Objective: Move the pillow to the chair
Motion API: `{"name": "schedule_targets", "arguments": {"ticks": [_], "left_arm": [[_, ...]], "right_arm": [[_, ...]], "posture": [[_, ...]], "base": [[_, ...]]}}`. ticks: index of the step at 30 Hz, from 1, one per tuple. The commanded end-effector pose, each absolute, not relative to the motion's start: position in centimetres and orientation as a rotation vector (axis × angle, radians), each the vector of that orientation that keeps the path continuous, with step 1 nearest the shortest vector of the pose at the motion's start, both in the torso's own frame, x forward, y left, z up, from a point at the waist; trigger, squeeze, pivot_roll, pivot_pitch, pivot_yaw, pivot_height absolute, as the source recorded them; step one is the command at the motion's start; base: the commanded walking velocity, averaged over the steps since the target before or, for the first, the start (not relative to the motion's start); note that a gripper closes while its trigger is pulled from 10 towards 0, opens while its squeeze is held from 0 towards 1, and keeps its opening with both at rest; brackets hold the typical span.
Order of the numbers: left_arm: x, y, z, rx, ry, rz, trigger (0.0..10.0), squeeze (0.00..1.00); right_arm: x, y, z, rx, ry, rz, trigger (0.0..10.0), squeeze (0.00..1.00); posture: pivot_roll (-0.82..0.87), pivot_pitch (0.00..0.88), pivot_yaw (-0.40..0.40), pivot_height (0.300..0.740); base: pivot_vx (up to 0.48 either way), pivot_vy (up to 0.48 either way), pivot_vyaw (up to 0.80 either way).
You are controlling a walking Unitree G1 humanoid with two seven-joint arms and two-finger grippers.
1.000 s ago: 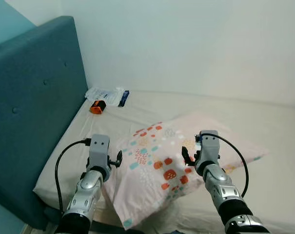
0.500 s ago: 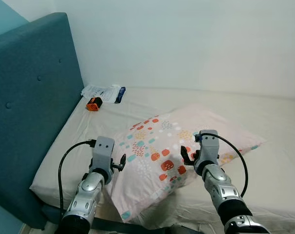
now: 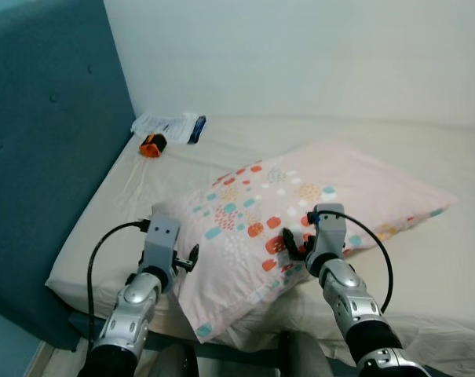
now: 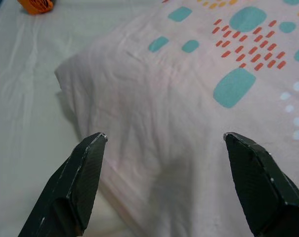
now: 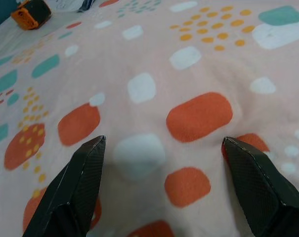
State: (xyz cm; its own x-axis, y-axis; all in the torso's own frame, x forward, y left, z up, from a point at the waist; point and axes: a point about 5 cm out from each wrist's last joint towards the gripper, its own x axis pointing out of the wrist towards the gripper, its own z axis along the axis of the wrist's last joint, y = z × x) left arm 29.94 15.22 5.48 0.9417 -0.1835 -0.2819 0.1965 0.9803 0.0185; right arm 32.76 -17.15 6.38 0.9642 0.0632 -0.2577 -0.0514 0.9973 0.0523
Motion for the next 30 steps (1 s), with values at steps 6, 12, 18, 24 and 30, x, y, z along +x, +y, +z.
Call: {"name": "schedule_targets", "arguments": {"ticks": [6, 12, 18, 24, 30], "left_arm": [[29.7, 16.1, 6.6, -0.038, 0.279, -0.321, 10.0, 0.0], [29.4, 17.6, 7.3, -0.245, 0.305, -0.315, 10.0, 0.0], [28.5, 17.7, 6.9, -0.394, 0.373, -0.384, 10.0, 0.0], [28.1, 17.6, 4.4, -0.357, 0.469, -0.369, 10.0, 0.0], [28.4, 17.1, 4.0, -0.338, 0.502, -0.364, 10.0, 0.0]], "right_arm": [[32.6, -16.7, 7.5, 0.079, 0.231, 0.073, 10.0, 0.0], [32.2, -16.8, 8.6, 0.042, 0.185, 0.052, 10.0, 0.0], [31.5, -17.9, 9.1, 0.013, 0.17, -0.027, 10.0, 0.0], [31.3, -18.7, 10.3, -0.046, 0.129, -0.022, 10.0, 0.0], [31.1, -18.4, 9.5, -0.076, 0.212, 0.012, 10.0, 0.0]], "posture": [[0.02, 0.128, -0.026, 0.599], [0.02, 0.139, -0.032, 0.594], [0.02, 0.137, -0.035, 0.574], [-0.01, 0.125, -0.04, 0.569], [-0.01, 0.14, -0.036, 0.559]], "base": [[0.0, 0.0, 0.0], [0.0, 0.0, 0.0], [0.0, 0.0, 0.0], [0.0, 0.0, 0.0], [0.0, 0.0, 0.0]]}}
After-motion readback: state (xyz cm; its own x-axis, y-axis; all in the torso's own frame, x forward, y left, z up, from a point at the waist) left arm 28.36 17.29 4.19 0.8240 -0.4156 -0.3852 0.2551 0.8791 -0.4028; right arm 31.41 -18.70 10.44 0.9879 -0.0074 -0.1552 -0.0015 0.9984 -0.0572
